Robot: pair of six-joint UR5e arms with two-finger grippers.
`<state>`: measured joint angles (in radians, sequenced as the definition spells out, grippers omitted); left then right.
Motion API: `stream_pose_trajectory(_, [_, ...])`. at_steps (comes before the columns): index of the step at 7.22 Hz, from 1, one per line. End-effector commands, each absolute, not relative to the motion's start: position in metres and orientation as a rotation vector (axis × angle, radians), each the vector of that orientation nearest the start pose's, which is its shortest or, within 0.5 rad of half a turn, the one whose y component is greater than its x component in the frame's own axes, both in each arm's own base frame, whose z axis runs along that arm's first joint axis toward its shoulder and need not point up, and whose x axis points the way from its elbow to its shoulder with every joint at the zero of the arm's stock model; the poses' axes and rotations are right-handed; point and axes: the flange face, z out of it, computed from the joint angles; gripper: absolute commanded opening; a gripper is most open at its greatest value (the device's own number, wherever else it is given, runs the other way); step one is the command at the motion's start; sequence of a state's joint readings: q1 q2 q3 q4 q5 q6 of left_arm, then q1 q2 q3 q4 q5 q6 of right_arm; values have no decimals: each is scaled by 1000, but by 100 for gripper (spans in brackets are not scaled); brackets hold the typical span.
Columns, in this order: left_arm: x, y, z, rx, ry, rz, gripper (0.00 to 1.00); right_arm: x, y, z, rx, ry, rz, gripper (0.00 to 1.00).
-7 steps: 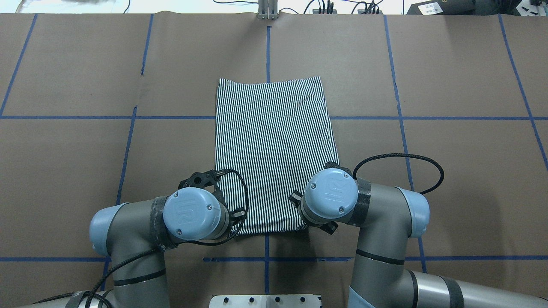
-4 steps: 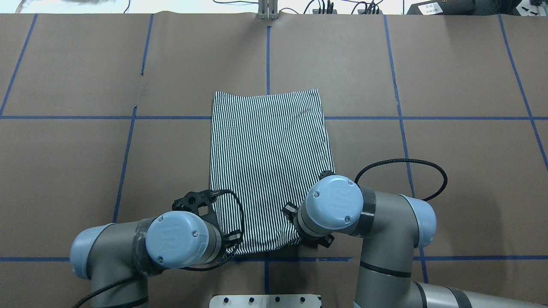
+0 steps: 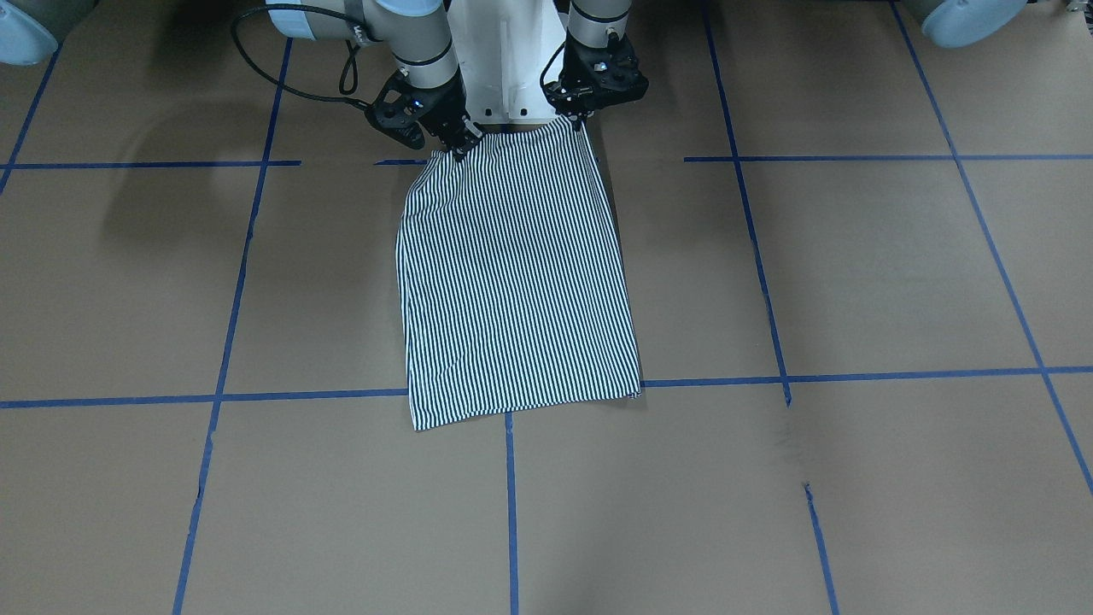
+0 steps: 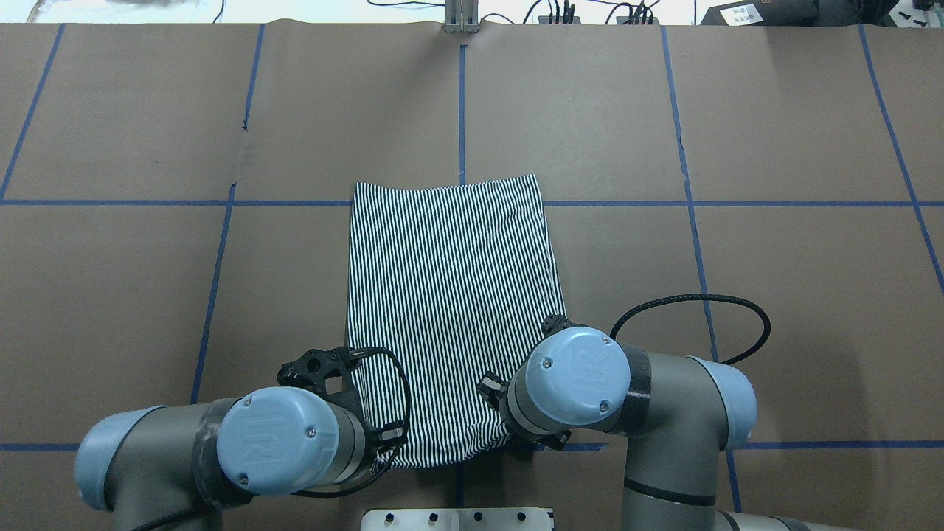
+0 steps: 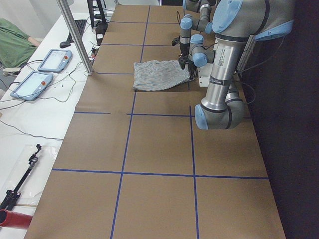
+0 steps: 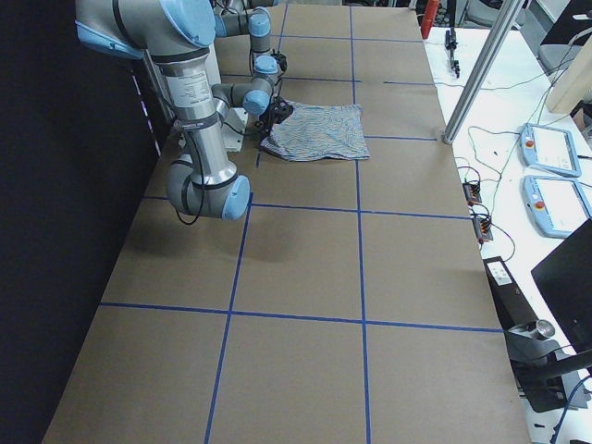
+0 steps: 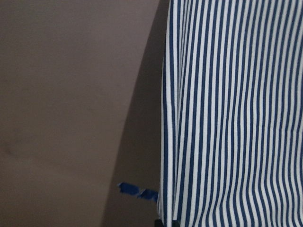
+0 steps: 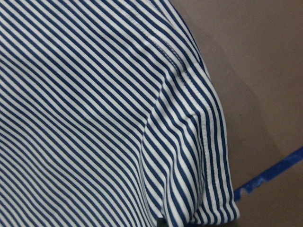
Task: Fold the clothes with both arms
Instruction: 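Grasp the near edge with both grippers and fold it toward the far edge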
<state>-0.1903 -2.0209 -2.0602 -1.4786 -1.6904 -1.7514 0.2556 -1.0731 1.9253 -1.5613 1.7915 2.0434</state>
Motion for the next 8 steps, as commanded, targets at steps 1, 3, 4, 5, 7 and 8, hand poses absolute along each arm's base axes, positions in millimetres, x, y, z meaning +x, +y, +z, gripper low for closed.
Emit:
stream_pose_trajectory(1, [513,-293,226,-50,902,-399,0,-533,-310,219,-212,-951,601,0])
stream_pose_trajectory(3, [519,-333,246,-22,927,-453,0,-547,-352,238,-167,-993,623,0])
stream_pose_trajectory(4, [515,-340,247,-17,929,-468,0,-566,-373,233,-155,-978,644,0])
stream_pose_trajectory(5, [514,-343,247,-15,928,-473,0,-571,-388,227,-146,-976,660,0])
stream_pose_trajectory(7, [503,-359,245,0,938,-500,0,-552,-428,219,-109,-991,708,0])
stream_pose_trajectory(8, [487,-398,244,36,974,-554,0,-555,-467,218,-71,-993,721,0])
